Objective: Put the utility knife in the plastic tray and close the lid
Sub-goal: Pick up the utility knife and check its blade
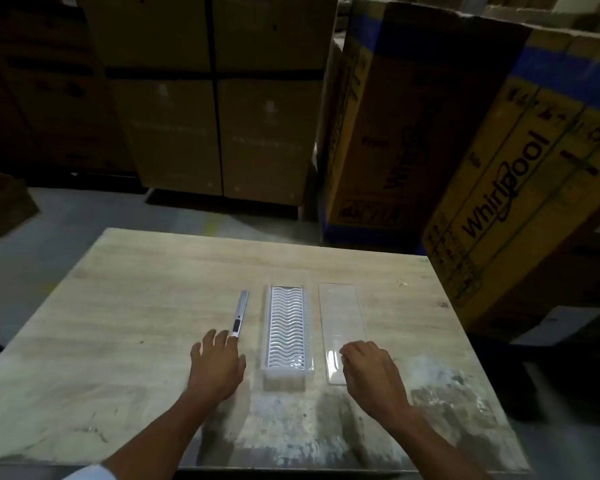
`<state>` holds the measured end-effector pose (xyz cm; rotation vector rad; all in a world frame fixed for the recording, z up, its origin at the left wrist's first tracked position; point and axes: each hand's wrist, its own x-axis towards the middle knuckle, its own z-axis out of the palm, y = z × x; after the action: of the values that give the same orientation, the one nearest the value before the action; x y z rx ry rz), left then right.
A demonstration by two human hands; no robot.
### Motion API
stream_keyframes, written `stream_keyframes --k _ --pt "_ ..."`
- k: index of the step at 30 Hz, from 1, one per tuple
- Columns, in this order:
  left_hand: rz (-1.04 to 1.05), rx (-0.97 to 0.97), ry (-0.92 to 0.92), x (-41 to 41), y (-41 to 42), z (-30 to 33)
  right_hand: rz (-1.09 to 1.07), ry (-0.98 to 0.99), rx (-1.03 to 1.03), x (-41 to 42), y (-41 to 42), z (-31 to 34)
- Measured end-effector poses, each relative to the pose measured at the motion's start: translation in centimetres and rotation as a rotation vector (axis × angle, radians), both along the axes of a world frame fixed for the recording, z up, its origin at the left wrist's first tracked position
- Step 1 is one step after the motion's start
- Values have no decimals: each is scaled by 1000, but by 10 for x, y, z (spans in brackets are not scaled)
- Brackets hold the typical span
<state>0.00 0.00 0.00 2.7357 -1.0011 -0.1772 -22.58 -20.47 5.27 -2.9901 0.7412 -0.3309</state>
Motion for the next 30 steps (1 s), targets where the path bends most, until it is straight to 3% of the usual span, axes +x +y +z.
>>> stream_keyframes --k 3,15,23,30 --pt "-27 174 111 4 1 -14 10 -70 50 -7 4 -2" --pt "-185 278 121 21 -10 -43 -7 -49 171 -26 12 -15" --pt "-127 101 -53 7 3 -47 -3 -67 209 -14 12 -8" --pt "52 83 55 11 -8 -50 -4 -72 258 -12 11 -8"
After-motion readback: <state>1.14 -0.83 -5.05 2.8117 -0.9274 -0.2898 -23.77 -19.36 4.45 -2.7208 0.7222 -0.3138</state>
